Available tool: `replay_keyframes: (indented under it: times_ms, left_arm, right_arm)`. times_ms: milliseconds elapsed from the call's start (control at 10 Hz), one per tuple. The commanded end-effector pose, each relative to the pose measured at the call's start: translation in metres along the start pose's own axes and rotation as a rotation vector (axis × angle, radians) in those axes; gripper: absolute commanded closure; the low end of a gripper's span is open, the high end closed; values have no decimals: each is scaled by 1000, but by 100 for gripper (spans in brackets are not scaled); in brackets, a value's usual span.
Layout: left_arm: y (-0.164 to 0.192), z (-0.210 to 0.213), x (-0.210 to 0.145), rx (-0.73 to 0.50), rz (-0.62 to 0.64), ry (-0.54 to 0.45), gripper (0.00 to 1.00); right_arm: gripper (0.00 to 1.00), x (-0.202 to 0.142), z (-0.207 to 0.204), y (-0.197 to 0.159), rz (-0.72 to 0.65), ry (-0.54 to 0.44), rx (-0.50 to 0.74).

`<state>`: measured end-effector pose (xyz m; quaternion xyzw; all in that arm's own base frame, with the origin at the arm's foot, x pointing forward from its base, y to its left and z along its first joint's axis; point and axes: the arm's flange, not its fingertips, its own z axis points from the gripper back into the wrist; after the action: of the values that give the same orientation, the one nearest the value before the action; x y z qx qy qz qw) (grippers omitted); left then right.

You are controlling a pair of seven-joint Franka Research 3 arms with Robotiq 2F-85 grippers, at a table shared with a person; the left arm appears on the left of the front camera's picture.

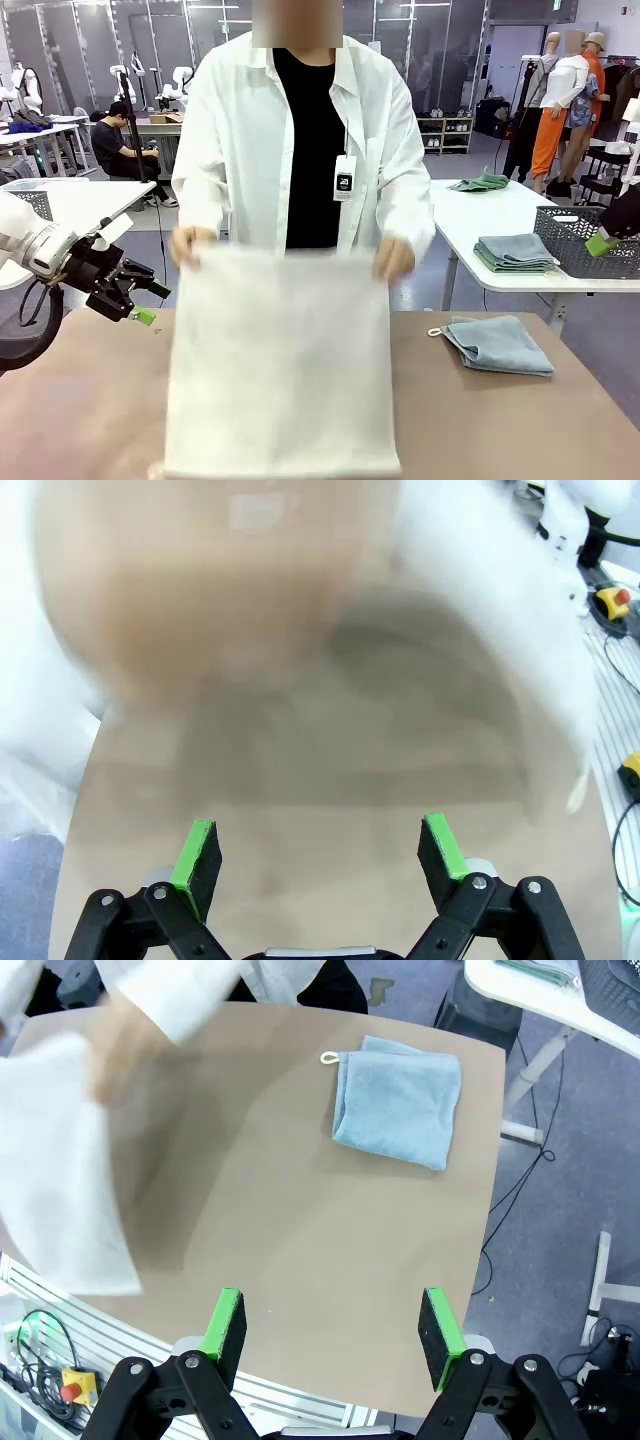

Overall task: Fold the towels and place them in the basket.
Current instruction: When a person lays out a Towel with hook on the table, fold it in half twice.

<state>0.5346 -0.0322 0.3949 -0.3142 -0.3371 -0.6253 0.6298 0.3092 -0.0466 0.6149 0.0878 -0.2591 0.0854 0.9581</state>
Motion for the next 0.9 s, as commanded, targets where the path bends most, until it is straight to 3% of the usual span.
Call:
replay_keyframes:
  times_ms: [0,800]
  left_arm:
    - [-1,1,2,4,6,7,0]
    - [-1,1,2,4,6,7,0]
  right_arm:
    - [13,1,-1,-1,-23,2,-6]
    - [13,1,-1,-1,-23,2,-6]
